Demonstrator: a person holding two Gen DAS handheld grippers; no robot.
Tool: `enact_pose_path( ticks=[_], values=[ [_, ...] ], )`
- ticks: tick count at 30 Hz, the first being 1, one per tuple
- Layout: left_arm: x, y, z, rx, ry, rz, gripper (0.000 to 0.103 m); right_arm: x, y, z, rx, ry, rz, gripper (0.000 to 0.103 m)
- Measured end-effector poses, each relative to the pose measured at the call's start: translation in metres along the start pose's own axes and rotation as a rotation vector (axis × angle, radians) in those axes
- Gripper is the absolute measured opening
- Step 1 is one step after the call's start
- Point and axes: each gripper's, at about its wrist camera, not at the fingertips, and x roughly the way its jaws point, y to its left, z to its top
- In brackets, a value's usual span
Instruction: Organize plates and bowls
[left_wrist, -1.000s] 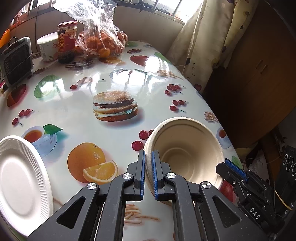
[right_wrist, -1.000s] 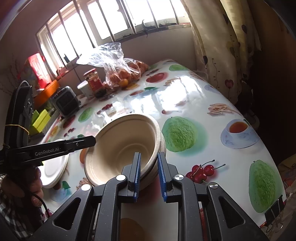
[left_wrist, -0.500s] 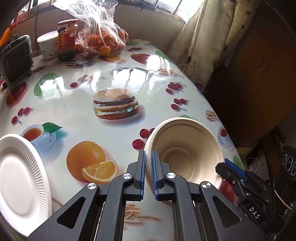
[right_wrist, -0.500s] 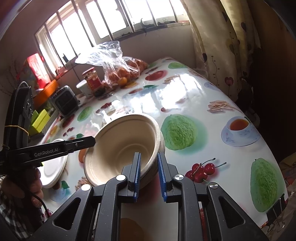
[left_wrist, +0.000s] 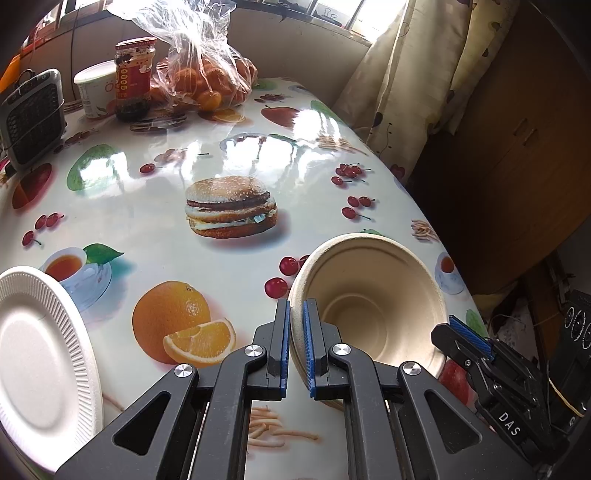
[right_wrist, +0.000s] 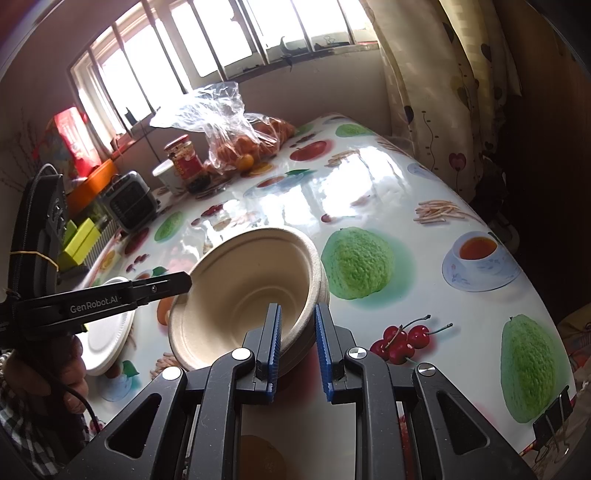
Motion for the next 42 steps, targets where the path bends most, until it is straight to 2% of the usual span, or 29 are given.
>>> enact_pose_path(
  ticks=[16,21,30,36,37,39,42],
  values=[
    [0.0,-0.001,-0.001,0.0,0.0,-0.003,0.007,0.0,-0.001,0.001,0.0,0.0,-0.002,0.018],
    [0.0,-0.001,0.0,0.004,0.0,-0.001,0.008,0.0,-0.001,0.001,0.0,-0.001,-0.004,0.025],
    [0.0,0.0,-0.002,0.007,-0.003,0.004,0.026,-0.005,-0.005,0.003,0.011,-0.014,-0.012,0.037],
    [-0.001,0.001,-0.002,0.006,-0.011,-0.003,0.028,-0.006,-0.003,0.004,0.01,-0.016,-0.017,0.04],
    [-0.001,0.001,-0.002,0.004,-0.011,-0.006,0.029,-0.006,-0.004,0.004,0.012,-0.018,-0.018,0.041],
    [-0.001,0.004,-0.002,-0.007,-0.011,-0.015,0.038,-0.007,-0.005,0.005,0.018,-0.022,-0.019,0.043],
    [-0.002,0.01,-0.005,-0.036,-0.016,-0.038,0.04,-0.007,-0.01,0.007,0.033,-0.025,-0.023,0.044]
  ],
)
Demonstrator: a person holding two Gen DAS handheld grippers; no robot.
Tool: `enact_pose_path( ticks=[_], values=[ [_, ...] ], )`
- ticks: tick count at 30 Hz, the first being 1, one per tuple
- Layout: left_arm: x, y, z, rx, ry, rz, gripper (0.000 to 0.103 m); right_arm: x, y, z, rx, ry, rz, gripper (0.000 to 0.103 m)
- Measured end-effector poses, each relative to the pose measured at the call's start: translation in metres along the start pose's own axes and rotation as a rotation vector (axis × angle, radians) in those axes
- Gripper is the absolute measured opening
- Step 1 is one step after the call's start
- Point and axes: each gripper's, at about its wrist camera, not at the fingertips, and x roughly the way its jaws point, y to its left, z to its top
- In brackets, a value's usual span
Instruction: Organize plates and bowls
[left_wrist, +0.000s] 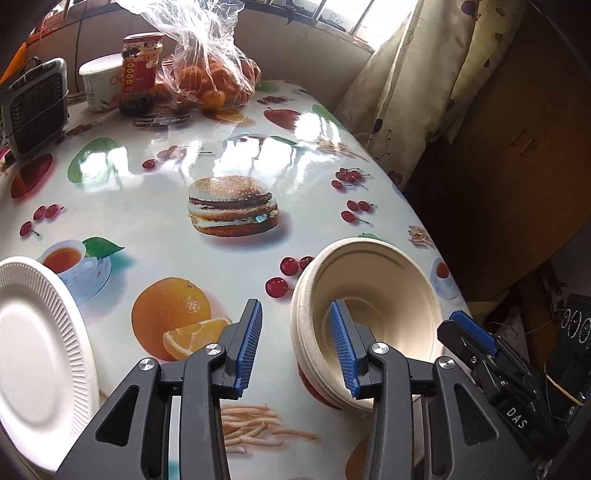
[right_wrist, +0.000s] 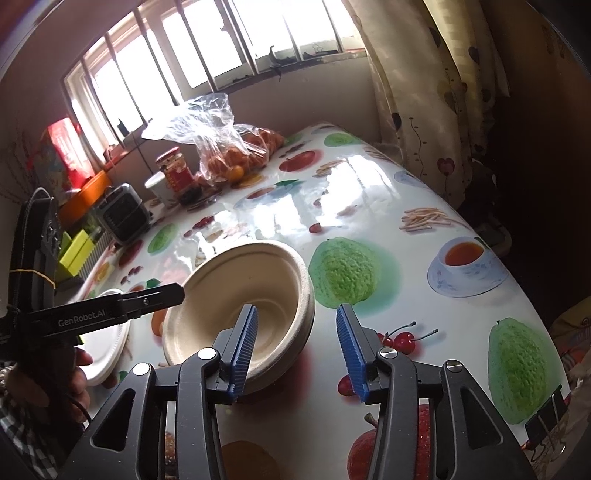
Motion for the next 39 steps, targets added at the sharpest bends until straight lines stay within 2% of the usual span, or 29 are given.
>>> enact_pose_path(
  ticks=[8,16,19,21,25,27,39],
  values=[
    [0.007,0.005,-0.005,-0.042,0.024,-0.054,0.04,0.009,-0.005,-0.003,0.036,0.028,0.031,0.044],
    [0.012,0.005,-0.007,-0.058,0.036,-0.067,0.04,0.017,-0.007,-0.005,0.052,0.053,0.074,0.043],
    [0.012,0.003,-0.007,-0.056,0.037,-0.069,0.04,0.018,-0.005,-0.005,0.052,0.058,0.082,0.035],
    [0.013,0.003,-0.007,-0.053,0.035,-0.07,0.033,0.019,-0.005,-0.005,0.055,0.059,0.08,0.033],
    [0.015,0.003,-0.007,-0.055,0.034,-0.067,0.028,0.02,-0.005,-0.005,0.056,0.059,0.077,0.032],
    [0.016,0.003,-0.007,-0.055,0.037,-0.066,0.02,0.02,-0.006,-0.005,0.055,0.06,0.077,0.03],
    [0.016,0.001,-0.006,-0.043,0.034,-0.057,0.018,0.022,-0.007,-0.003,0.054,0.061,0.065,0.027]
  ],
)
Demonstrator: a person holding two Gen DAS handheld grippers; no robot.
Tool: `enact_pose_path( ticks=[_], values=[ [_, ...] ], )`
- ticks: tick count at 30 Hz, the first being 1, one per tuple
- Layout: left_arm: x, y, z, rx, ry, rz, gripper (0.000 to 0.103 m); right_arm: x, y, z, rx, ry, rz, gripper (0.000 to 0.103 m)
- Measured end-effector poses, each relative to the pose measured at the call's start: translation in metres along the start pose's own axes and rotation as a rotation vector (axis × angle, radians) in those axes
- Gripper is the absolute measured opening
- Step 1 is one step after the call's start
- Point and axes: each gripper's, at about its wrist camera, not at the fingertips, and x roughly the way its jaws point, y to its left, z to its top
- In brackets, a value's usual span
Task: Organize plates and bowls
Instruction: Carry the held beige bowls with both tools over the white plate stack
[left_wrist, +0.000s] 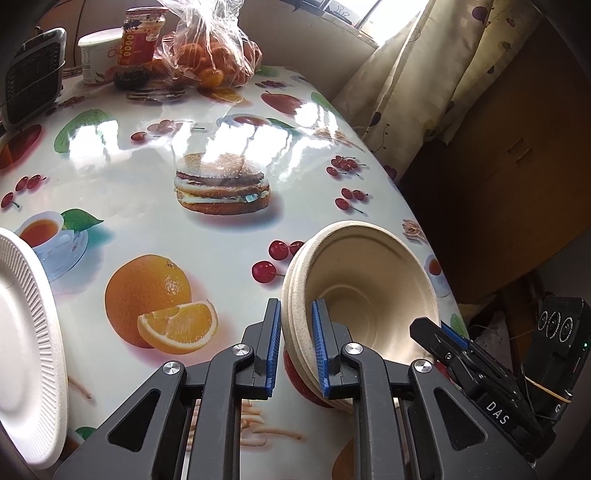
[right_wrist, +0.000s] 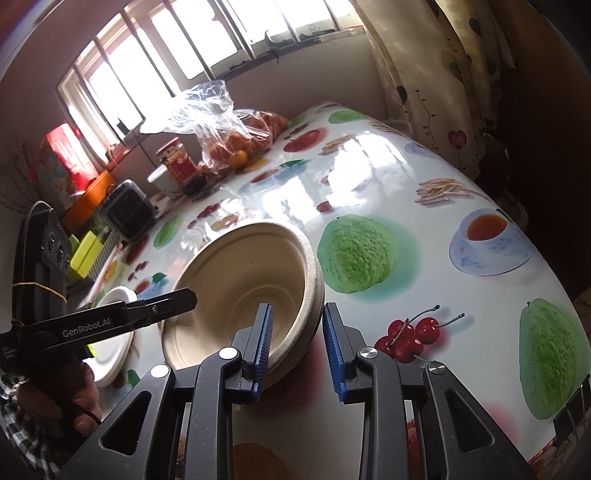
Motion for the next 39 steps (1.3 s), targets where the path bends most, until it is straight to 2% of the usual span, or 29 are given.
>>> enact_pose_path(
  ticks=[16,39],
  values=[
    [-0.007,0.0,0.0,-0.005,-0.017,0.0,0.018,-0.003,0.003,0.002,-0.005,-0.007,0.001,0.027],
    [-0.052,0.02,-0.002,-0.041,-0.096,0.088,0.018,0.005,0.051,0.014,-0.105,-0.001,0.074,0.027]
  ],
)
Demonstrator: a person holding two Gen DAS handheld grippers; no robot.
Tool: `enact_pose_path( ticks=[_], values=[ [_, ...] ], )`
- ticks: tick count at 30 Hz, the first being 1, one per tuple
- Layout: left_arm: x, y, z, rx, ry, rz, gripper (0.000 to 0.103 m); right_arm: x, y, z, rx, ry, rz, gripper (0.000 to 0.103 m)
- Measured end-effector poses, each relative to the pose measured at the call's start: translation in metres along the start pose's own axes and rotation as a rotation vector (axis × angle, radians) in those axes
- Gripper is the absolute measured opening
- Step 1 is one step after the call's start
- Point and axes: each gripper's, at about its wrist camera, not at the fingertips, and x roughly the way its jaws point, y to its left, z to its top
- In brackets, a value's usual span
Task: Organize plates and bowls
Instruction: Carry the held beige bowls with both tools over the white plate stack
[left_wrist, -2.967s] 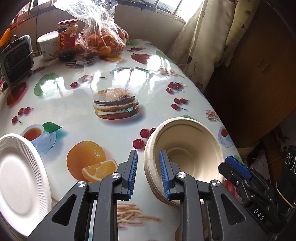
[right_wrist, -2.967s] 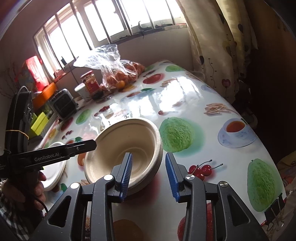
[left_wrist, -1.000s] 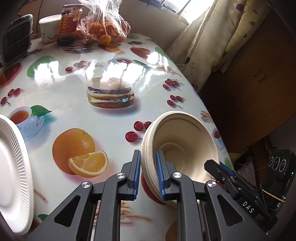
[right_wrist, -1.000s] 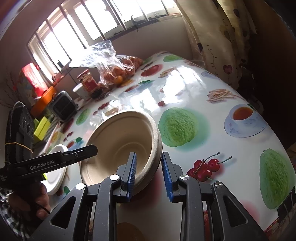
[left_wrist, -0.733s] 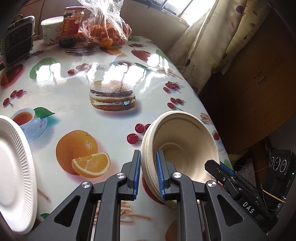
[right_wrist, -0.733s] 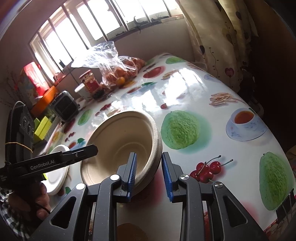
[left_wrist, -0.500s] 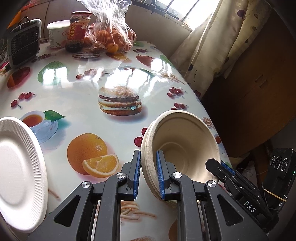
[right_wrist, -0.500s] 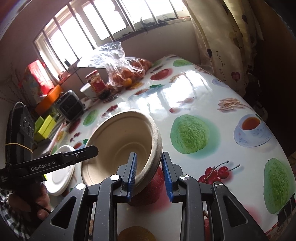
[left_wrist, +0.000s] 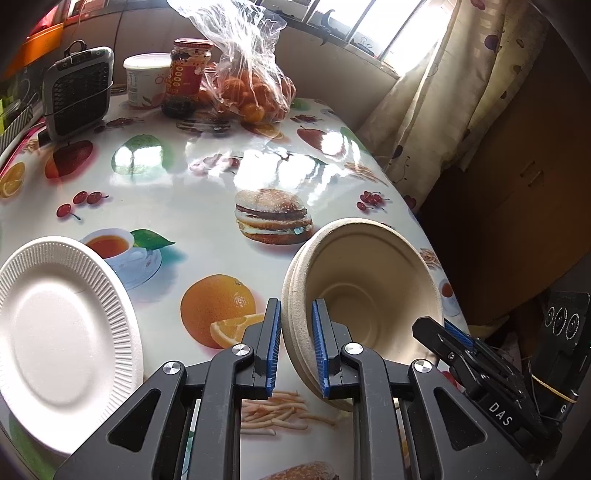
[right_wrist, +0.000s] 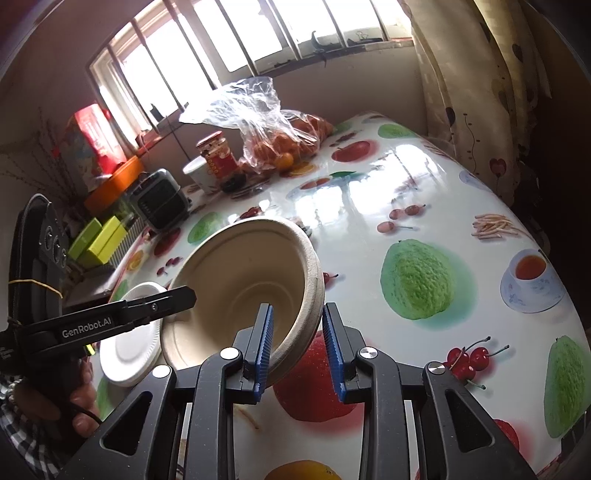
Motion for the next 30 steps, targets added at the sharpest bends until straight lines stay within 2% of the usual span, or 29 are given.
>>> enact_pose_path(
  ticks=[18,30],
  values=[
    [-0.024,0.013,0.002,-0.023,-0.051,0.053,0.018,0.011,0.026,0.008,-0.062,0.014,0.039,0.027],
    [-0.045,0.042,0.001,-0.086,-0.091,0.113,0.018,0.03,0.057,0.013,-0.122,0.043,0.107,0.027]
  ],
)
